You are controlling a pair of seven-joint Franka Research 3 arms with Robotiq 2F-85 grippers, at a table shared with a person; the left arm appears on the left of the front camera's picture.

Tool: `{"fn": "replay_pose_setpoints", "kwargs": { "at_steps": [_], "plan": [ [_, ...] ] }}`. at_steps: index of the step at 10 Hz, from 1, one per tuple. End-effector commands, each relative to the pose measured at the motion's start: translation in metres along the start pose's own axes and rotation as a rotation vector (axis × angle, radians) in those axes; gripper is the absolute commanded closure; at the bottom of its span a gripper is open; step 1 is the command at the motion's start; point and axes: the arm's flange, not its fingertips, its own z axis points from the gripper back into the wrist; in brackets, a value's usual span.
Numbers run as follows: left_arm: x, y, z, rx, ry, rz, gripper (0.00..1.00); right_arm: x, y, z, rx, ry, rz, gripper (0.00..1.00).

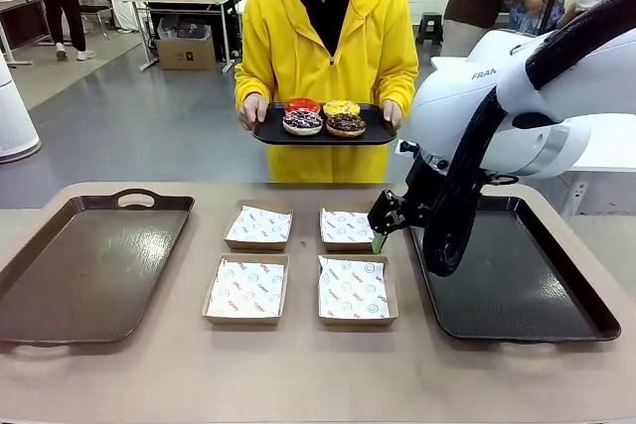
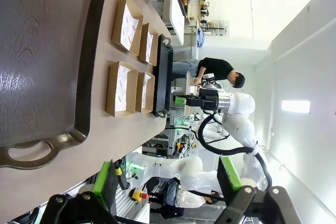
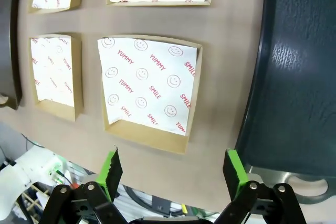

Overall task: Individually package the donuts and arrange them on the tray.
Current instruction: Pick up one Paper togo box.

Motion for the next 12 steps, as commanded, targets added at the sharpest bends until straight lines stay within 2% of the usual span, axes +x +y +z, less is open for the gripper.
{"fn": "replay_pose_setpoints", "kwargs": {
  "at_steps": [1, 3, 4, 5, 8, 10, 12],
  "plan": [
    [-0.001, -0.001, 0.001, -0.018, -0.012, 0.001, 0.00, -0.001, 0.002, 0.000, -0.013, -0.001, 0.011, 0.00],
    [-0.001, -0.001, 0.001, -0.018, -0.012, 0.001, 0.00, 0.000, 0.001, 0.000, 0.000, 0.001, 0.002, 0.00],
    [-0.001, -0.001, 0.001, -0.018, -0.012, 0.001, 0.00, 0.005, 0.014, -0.016, -0.091, -0.005, -0.137, 0.00],
    [-0.001, -0.001, 0.001, -0.018, -0.012, 0.001, 0.00, 0.013, 0.022, -0.031, -0.160, 0.002, -0.217, 0.00],
    [-0.001, -0.001, 0.001, -0.018, -0.012, 0.001, 0.00, 0.028, 0.029, -0.072, -0.198, 0.003, -0.320, 0.00],
    [-0.001, -0.001, 0.001, -0.018, -0.012, 0.001, 0.00, 0.028, 0.038, -0.087, -0.232, -0.023, -0.267, 0.00],
    [-0.001, -0.001, 0.001, -0.018, -0.012, 0.001, 0.00, 0.028, 0.040, -0.096, -0.262, -0.008, -0.191, 0.00]
  ]
}}
